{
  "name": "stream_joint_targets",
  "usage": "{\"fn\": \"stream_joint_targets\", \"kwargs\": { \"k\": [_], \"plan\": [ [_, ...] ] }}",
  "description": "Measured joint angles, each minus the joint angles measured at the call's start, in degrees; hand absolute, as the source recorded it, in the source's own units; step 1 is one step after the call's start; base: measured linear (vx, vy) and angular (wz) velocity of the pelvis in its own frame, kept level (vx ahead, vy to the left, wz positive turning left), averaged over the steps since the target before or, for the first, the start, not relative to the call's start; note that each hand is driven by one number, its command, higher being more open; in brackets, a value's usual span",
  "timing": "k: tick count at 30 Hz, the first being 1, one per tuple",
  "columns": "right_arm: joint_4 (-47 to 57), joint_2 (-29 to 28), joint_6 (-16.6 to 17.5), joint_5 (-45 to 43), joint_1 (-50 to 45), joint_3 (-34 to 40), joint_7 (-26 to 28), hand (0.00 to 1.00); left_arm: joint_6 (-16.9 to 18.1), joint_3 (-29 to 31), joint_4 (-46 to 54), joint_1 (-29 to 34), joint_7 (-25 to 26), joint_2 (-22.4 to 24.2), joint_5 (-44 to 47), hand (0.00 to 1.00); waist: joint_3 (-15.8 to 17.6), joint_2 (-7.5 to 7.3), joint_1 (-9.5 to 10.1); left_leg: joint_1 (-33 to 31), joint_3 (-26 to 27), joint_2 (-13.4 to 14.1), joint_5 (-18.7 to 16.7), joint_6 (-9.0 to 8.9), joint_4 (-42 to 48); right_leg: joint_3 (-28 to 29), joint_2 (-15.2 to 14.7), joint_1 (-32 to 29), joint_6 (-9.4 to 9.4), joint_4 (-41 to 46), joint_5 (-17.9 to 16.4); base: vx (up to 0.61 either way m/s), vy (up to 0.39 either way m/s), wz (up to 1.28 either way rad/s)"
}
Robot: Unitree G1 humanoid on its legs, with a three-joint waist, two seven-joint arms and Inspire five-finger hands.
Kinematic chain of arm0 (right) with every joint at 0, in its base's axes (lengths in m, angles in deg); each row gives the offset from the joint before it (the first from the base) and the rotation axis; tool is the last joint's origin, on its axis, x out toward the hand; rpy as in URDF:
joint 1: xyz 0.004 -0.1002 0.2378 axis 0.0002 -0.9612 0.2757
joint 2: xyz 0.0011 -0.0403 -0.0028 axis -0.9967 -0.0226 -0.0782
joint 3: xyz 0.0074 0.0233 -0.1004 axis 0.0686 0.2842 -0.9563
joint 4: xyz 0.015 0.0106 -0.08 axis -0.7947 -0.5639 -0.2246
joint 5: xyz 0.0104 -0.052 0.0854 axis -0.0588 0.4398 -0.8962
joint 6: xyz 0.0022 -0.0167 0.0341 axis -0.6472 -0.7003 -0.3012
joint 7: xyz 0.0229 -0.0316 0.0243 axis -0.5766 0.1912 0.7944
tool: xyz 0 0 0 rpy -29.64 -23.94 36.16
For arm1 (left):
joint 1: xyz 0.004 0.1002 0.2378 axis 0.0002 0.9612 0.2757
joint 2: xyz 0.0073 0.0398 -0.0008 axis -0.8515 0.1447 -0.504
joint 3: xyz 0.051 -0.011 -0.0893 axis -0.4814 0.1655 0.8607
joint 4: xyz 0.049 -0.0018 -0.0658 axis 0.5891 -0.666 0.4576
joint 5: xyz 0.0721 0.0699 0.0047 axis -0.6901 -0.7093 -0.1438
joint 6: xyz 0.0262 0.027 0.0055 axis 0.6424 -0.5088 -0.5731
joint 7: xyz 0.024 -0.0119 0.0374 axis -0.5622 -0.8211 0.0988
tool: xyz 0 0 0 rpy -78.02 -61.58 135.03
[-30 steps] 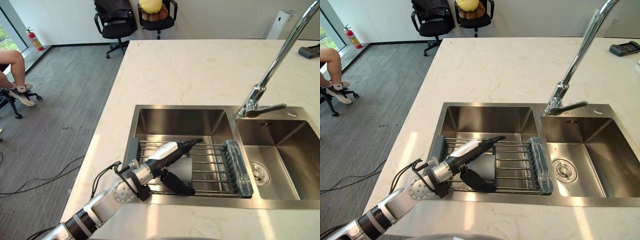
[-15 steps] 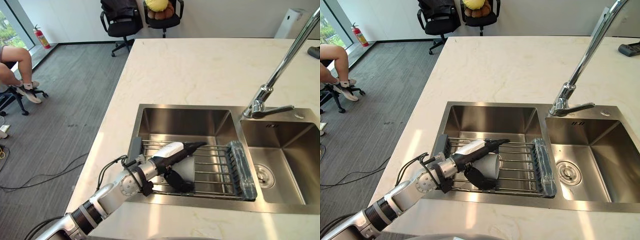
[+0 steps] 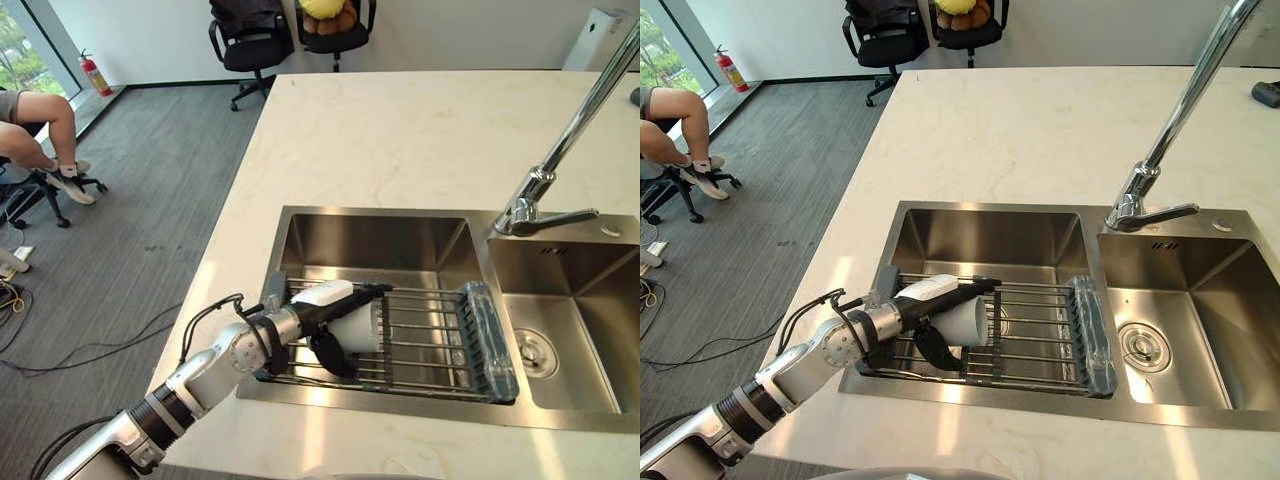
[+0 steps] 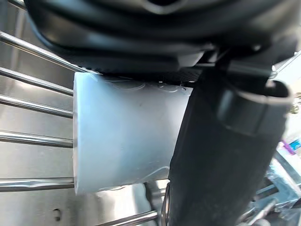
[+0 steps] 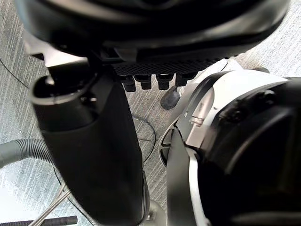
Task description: Walk over to the sink, pick up the cup, carry it to the dishwasher, place the cup inside the dishwasher, then close the dishwasher door
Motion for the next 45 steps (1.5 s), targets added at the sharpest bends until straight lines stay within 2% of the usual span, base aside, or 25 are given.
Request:
{"fn": "stream_joint_targets", "kwargs": {
  "k": [3, 4, 10, 13, 20, 24, 28, 31, 34, 36, 38, 40, 43, 45],
  "plan": [
    [0.0, 0.0, 0.0, 0.0, 0.0, 0.0, 0.1, 1.0, 0.0, 0.8, 0.2, 0.0, -1.4, -1.5, 0.0, 1.0, 0.0, 0.04, 0.01, -0.1, -0.4, 0.0, 0.1, -0.02, -0.1, -0.5, 0.0, 0.1, 0.03, 0.0, 0.0, 0.0, 0.009, 0.08],
    [0.0, 0.1, 0.0, 0.0, 0.1, 0.0, 0.1, 1.0, -0.3, 0.9, 0.5, 0.0, -2.4, -2.3, 0.0, 0.0, 0.1, 0.1, 0.04, -0.1, -0.5, 0.0, 0.1, -0.02, -0.1, -0.6, 0.0, 0.1, 0.03, 0.0, 0.0, 0.0, 0.01, 0.04],
    [0.0, 0.4, 0.0, 0.0, 0.8, 0.0, 0.3, 1.0, -0.8, 1.9, 1.7, 0.1, -4.5, -3.6, 0.0, 0.0, 0.2, 0.4, 0.1, -0.2, -0.7, 0.0, 0.1, -0.02, -0.1, -0.9, 0.0, 0.1, 0.03, 0.0, 0.0, 0.0, 0.0, 0.0],
    [-0.1, 0.5, 0.0, 0.0, 1.3, 0.0, 0.3, 1.0, -0.9, 2.4, 1.7, -0.5, -3.7, -3.5, -0.4, 0.0, 0.3, 0.38, 0.02, -0.2, -0.7, 0.0, 0.1, -0.02, -0.2, -0.9, 0.0, 0.1, 0.05, 0.0, 0.0, 0.0, 0.0, 0.0],
    [-0.5, 0.7, 0.0, -0.6, 1.8, 0.0, 0.3, 1.0, 1.7, 1.7, 2.3, -0.1, -2.8, -4.5, -3.4, 0.0, 0.4, 0.51, 0.28, -0.3, -0.9, 0.0, 0.1, -0.02, -0.2, -1.1, 0.0, 0.1, 0.05, 0.0, 0.0, 0.0, 0.0, 0.0],
    [-0.6, 0.8, 0.0, -0.6, 1.9, 0.0, 0.5, 1.0, 2.9, 1.5, 2.2, 0.9, -0.5, -5.0, -3.6, 0.0, 0.5, 0.5, 0.27, -0.3, -0.9, 0.0, 0.1, -0.02, -0.2, -1.2, 0.0, 0.1, 0.05, 0.0, 0.0, 0.0, 0.0, 0.0],
    [-0.6, 0.9, 0.0, -0.7, 2.0, 0.0, 0.6, 1.0, 5.8, 0.5, 2.2, 2.5, 4.8, -6.1, -3.3, 0.0, 0.6, 0.43, 0.29, -0.5, -1.3, 0.0, 0.2, 0.04, -0.2, -1.5, 0.0, 0.1, 0.04, 0.0, -0.1, -0.01, 0.002, 0.03],
    [-0.7, 1.1, -0.1, -2.0, 2.0, 0.0, 0.7, 1.0, 8.1, 0.6, 2.5, 4.6, 8.7, -6.3, 1.6, 0.0, 0.6, 0.39, 0.66, -1.0, -1.6, 0.0, 0.2, 0.07, -0.1, -1.8, -0.1, 0.1, 0.04, 0.0, -0.1, -0.01, 0.007, 0.09],
    [-0.8, 1.1, -0.6, -2.6, 2.0, 0.1, 0.6, 1.0, 7.0, 1.8, 7.2, 7.4, 9.2, -5.0, 12.7, 0.0, 0.8, 0.14, 1.87, -2.2, -2.3, -0.3, 0.3, 0.13, 0.7, -2.0, -0.5, -0.5, 0.02, 0.2, -0.1, -0.01, 0.012, 0.11],
    [-1.0, 1.2, -1.2, -2.7, 1.9, 0.5, 0.6, 1.0, 6.0, 4.1, 9.9, 8.9, 9.2, -2.2, 17.6, 0.0, 0.9, -0.08, 3.23, -2.2, -2.4, -0.4, 0.3, 0.14, 1.1, -2.0, -0.6, -0.3, 0.0, 0.3, 0.0, -0.02, 0.007, 0.03],
    [-0.9, 1.1, -1.9, -2.6, 2.0, 1.8, 0.9, 1.0, 5.0, 11.1, 13.0, 10.7, 8.8, 1.6, 24.8, 0.0, 1.1, -0.41, 4.24, -2.3, -2.5, -0.5, 0.3, 0.26, 1.3, -1.9, -0.7, -0.3, -0.02, 0.3, 0.0, -0.06, 0.005, 0.03],
    [-0.8, 0.9, -3.1, -1.9, 1.9, 4.5, 1.4, 1.0, 5.1, 23.7, 15.9, 11.0, 7.5, 6.7, 37.0, 0.0, 1.0, -0.65, 5.08, -2.4, -2.9, -0.7, 0.6, 0.68, 1.4, -2.0, -0.8, -0.1, -0.07, 0.3, 0.0, -0.08, 0.002, 0.05],
    [-1.1, 0.4, -4.2, 0.8, 1.5, 8.9, 1.8, 1.0, 5.3, 34.0, 19.0, 10.5, 3.9, 8.7, 50.3, 0.0, 0.7, -0.93, 6.67, -2.5, -3.5, -0.7, 0.9, 0.88, 1.4, -2.5, -0.9, 0.3, -0.17, 0.3, 0.0, -0.07, 0.001, 0.09],
    [-1.5, 0.1, -4.7, 2.6, 1.1, 11.1, 2.8, 1.0, 4.8, 35.1, 20.6, 10.6, -0.1, 8.6, 55.1, 0.0, 0.4, -1.4, 8.03, -2.5, -4.1, -0.8, 1.0, 0.91, 1.4, -3.1, -1.0, 0.7, -0.17, 0.3, 0.0, -0.04, 0.004, 0.18]
  ]
}}
